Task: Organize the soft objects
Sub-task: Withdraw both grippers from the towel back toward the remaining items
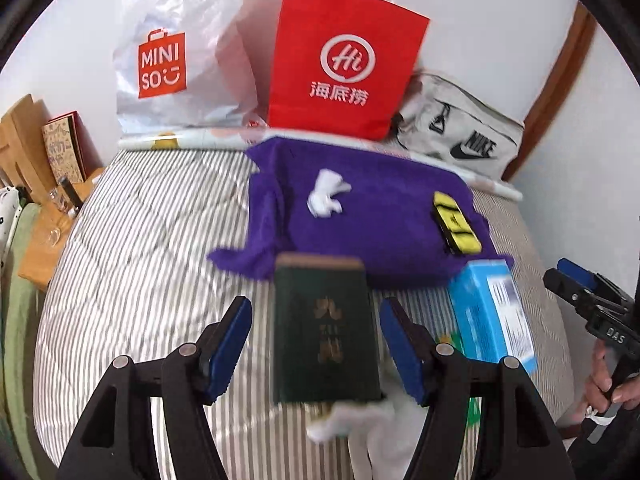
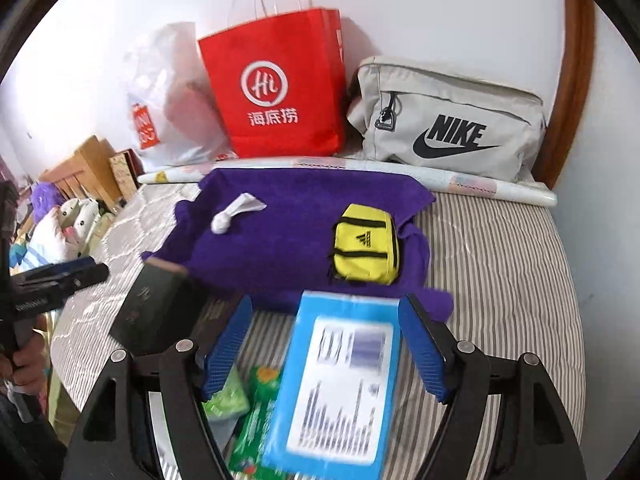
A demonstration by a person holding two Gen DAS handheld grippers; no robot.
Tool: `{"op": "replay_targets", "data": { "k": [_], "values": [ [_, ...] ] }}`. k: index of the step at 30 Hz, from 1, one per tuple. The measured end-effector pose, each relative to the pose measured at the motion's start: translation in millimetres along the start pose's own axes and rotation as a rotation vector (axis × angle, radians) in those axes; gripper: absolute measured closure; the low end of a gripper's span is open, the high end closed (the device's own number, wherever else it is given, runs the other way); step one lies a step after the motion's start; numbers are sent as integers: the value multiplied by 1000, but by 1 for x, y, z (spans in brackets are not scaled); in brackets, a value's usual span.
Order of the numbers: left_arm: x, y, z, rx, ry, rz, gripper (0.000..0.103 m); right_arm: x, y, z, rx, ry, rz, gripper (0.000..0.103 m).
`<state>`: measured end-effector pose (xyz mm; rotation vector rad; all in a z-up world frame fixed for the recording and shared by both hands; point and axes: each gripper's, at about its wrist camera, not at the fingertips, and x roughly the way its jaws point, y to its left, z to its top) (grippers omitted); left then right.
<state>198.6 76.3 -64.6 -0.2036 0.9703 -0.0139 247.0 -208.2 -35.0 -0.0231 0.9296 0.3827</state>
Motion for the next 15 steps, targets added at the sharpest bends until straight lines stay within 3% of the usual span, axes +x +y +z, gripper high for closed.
{"op": "replay_targets", "data": {
  "k": [4, 8, 12, 15],
  "values": [
    [-11, -5, -26, 4, 0, -14, 39, -23, 11, -29, -14, 0, 42, 28],
    [-20, -8, -47, 13, -18, 29, 39, -34, 27, -68, -53, 32, 96, 28],
    [-24, -7, -66, 8, -18, 28, 39, -38, 41, -110, -95, 38, 90, 28],
    [-25, -4, -78, -4, -12, 20, 39, -27, 50, -140, -91, 76, 177, 28]
  ]
}}
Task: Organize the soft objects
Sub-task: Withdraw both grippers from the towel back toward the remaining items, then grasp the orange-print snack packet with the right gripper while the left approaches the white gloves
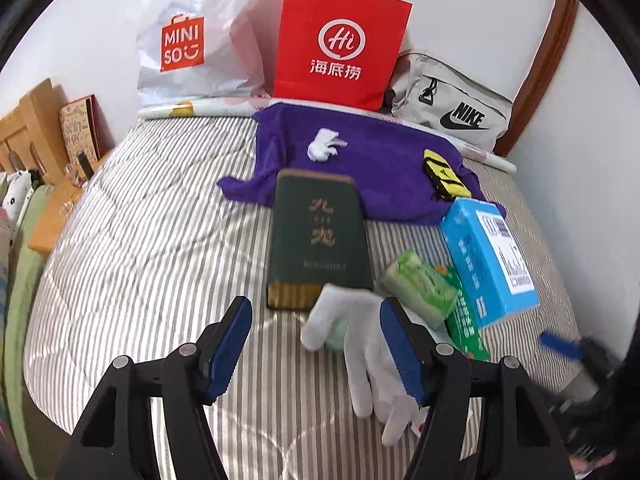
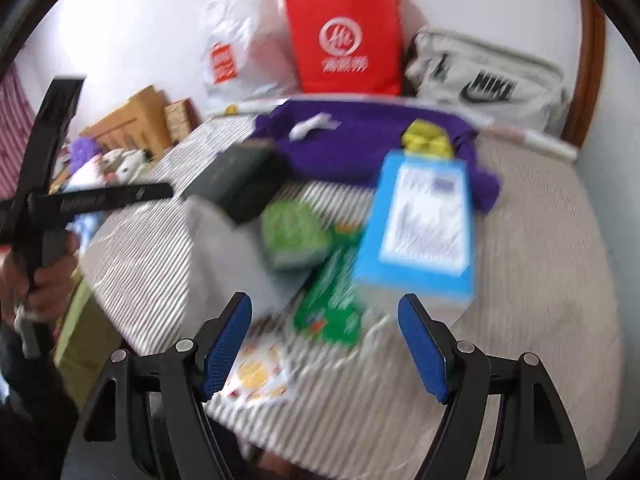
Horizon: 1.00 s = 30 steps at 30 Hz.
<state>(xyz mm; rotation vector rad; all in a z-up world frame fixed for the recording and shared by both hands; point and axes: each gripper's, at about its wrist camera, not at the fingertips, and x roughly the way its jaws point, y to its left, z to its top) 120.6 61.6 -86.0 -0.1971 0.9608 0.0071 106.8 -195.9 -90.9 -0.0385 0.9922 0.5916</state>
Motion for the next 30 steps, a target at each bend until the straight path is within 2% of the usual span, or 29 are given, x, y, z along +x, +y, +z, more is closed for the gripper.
{"op": "replay_targets", "data": {
  "k": [4, 10, 12, 15, 20, 23, 25, 27, 28, 30],
  "values": [
    [0, 4, -14, 4, 16, -8, 39, 27, 10, -22, -26, 36, 50, 28],
    [-3, 15, -31, 3, 23, -24, 39, 56, 22, -41, -36, 85, 70, 28],
    [-3, 19, -35, -3, 28, -36, 39, 55, 28, -45, -62, 56, 56, 22],
    [-3, 25, -36, -22, 31, -48, 39, 60, 40, -49, -102, 58, 27, 13],
    [-4, 32, -36, -41, 30, -60, 39, 65, 59, -59, -189, 41, -79, 11],
    [-5, 35, -37, -45, 30, -63, 39, 64, 55, -63, -183, 8, -84, 15],
    [-4, 36, -38, -43, 34, -62, 39, 60, 53, -64, -177, -1, -94, 23],
    [-2, 36, -40, -45, 41, -61, 39, 57, 52, -63, -169, -8, -107, 39],
    [-1, 36, -40, -48, 46, -62, 39, 57, 52, -63, -165, -8, -112, 41],
    [0, 35, -41, -42, 50, -69, 39, 57, 51, -62, -169, -12, -119, 50]
  ]
}}
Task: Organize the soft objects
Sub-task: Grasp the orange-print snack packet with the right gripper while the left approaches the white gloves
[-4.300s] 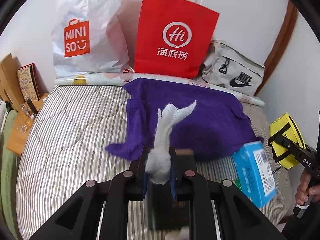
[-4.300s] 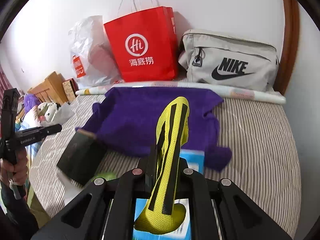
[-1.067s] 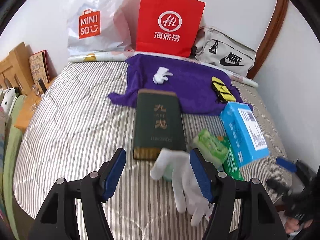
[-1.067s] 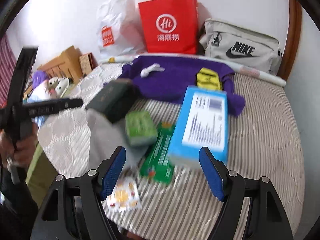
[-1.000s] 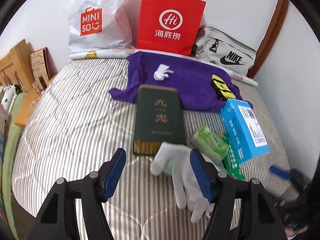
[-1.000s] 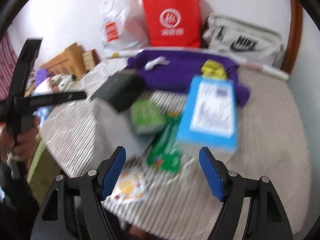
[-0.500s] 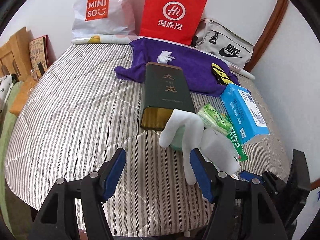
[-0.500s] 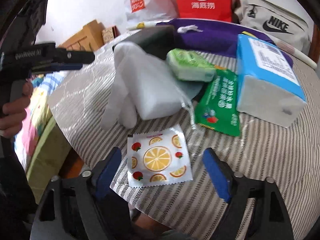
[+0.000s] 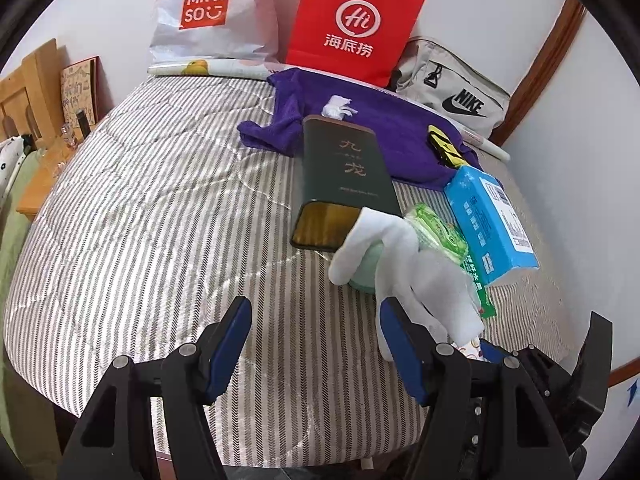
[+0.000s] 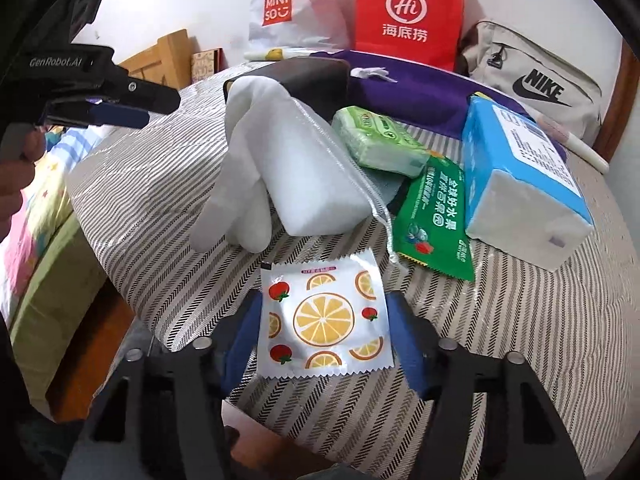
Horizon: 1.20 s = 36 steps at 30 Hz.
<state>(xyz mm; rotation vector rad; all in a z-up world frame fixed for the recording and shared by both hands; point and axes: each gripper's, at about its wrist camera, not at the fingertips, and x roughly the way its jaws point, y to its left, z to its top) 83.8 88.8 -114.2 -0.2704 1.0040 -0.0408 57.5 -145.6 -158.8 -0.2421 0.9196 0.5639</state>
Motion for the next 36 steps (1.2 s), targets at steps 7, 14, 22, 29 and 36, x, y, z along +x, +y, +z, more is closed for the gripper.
{"op": "replay_targets", "data": {
  "k": [7, 14, 22, 29, 36],
  "values": [
    [1, -8, -3, 37, 11, 18, 39, -2, 9, 1, -38, -1, 5, 71],
    [5, -17, -6, 60, 11, -12, 39, -6, 4, -2, -13, 6, 52, 75],
    [13, -36, -2, 94, -5, -83, 39, -20, -17, -4, 45, -5, 78, 86],
    [31, -43, 16, 67, -43, -87, 40, -22, -33, -9, 90, -7, 95, 95],
    [48, -48, 27, 54, -64, -102, 40, -16, -37, -7, 114, 3, 143, 94]
  ]
}}
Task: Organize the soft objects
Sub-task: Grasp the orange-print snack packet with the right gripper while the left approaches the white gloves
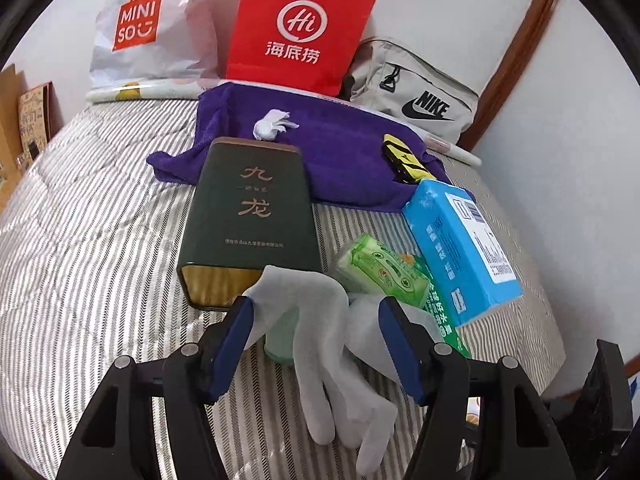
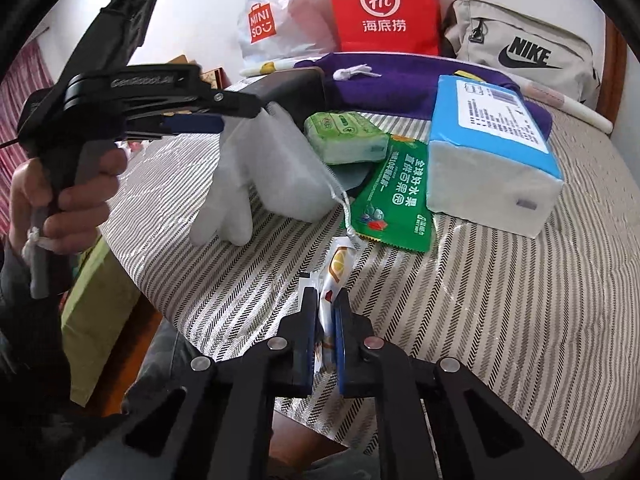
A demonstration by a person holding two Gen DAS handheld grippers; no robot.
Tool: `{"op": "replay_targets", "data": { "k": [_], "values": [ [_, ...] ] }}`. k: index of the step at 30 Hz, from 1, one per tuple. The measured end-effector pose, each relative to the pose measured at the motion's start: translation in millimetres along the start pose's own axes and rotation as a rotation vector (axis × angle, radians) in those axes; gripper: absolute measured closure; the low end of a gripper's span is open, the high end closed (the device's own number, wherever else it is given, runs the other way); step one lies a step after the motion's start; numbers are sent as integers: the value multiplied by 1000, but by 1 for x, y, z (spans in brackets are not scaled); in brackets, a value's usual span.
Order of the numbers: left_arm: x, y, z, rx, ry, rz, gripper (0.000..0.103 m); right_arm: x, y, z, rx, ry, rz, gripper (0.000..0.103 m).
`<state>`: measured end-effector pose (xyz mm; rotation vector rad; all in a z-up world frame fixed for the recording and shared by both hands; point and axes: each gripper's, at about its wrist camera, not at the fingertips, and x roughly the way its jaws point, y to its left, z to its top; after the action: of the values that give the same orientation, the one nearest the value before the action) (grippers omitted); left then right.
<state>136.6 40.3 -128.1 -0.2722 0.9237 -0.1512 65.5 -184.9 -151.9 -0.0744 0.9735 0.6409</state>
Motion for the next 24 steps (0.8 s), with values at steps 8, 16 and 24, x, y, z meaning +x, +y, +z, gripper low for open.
{"op": "replay_targets", "data": {
  "k": [8, 16, 24],
  "values": [
    [-12, 15, -5, -23, 19, -45, 58, 8, 0, 2, -13, 25, 37, 93],
    [-8, 29, -7, -72, 47, -53, 58, 10, -1, 6, -13, 27, 42, 93],
    [15, 15, -3, -54, 51, -35, 52, 10, 2, 5, -6, 24, 26, 93]
  ]
}}
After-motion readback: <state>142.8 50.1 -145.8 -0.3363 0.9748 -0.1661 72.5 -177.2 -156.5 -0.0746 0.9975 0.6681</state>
